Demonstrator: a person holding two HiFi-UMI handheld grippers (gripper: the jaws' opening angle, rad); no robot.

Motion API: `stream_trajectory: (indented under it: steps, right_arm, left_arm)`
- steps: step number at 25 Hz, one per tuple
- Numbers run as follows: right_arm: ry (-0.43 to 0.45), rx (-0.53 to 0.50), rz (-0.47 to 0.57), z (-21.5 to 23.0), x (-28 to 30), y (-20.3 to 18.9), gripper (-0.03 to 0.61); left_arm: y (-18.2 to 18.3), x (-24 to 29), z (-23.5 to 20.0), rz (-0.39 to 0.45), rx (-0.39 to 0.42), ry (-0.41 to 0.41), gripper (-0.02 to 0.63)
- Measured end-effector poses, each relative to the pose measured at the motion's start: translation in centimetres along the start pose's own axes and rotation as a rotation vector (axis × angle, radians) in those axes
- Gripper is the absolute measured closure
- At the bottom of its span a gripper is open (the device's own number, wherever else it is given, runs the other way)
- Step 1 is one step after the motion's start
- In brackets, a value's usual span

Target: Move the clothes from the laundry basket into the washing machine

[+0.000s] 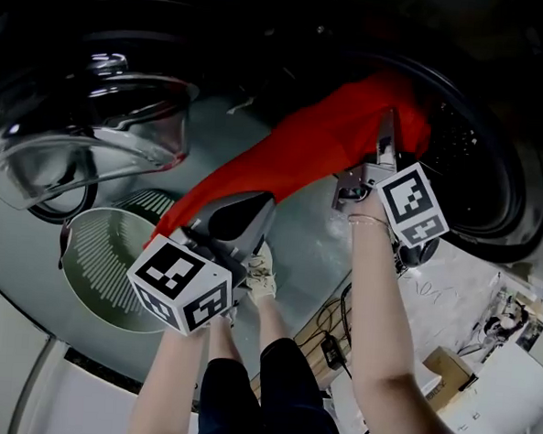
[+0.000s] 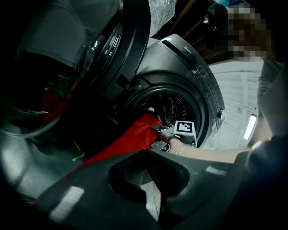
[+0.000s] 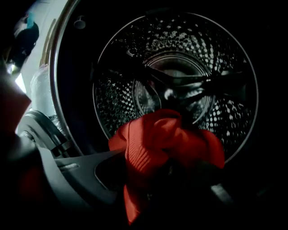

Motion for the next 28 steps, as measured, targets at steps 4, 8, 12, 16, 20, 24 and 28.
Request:
stream_trajectory:
  steps: [4, 8, 12, 16, 20, 24, 28]
  right_arm:
    - [-0.064, -0.090, 0.074, 1.4, 1.1, 2.3, 0.482]
    - [-0.122, -0.150, 0.133, 3.0, 2.6, 5.3, 0.478]
    - [-0.144, -0.218, 0.019, 4.0, 4.8, 4.3, 0.444]
    - [-0.136, -0.081, -0.117, 5.8, 5.5, 0.8, 0.098]
    - [-0.119, -0.008, -0.114, 5.0, 2.2, -0.4, 0.040]
    - [-0.097, -0.019, -0.128, 1.9, -2.1, -3.4, 0.045]
    - [-0.086, 0.115, -0.247, 0.3, -2.8, -10.6, 0.047]
  left_arm:
    - [-0.1, 0.1, 0.3, -0.013, 0.006, -0.009, 0.612]
    - [-0.6, 0.2, 0.4, -0.017, 0.016, -0.022, 0.612]
    - [-0.8, 0.5, 0.2, -0.019, 0.016, -0.021, 0.612]
    - [-0.9, 0.6, 0.5, -0.024, 0.009, -0.022, 0.612]
    - [-1.2, 0.8, 0.5, -0.015, 0.000, -0.024, 0.612]
    - [-1.3, 0.8, 0.4, -0.019, -0.005, -0.018, 0.612]
    - [-1.1, 0.7, 0.3, -0.021, -0.003, -0.013, 0.612]
Point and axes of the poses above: the fingertips, and each gripper's own axes: x forward along the fingers, z to its right, y out of its top, the point moved 3 cm from there along -x, backward along the fingers, and after that the axes turned 13 degrees about y, right-handed, at the moved point
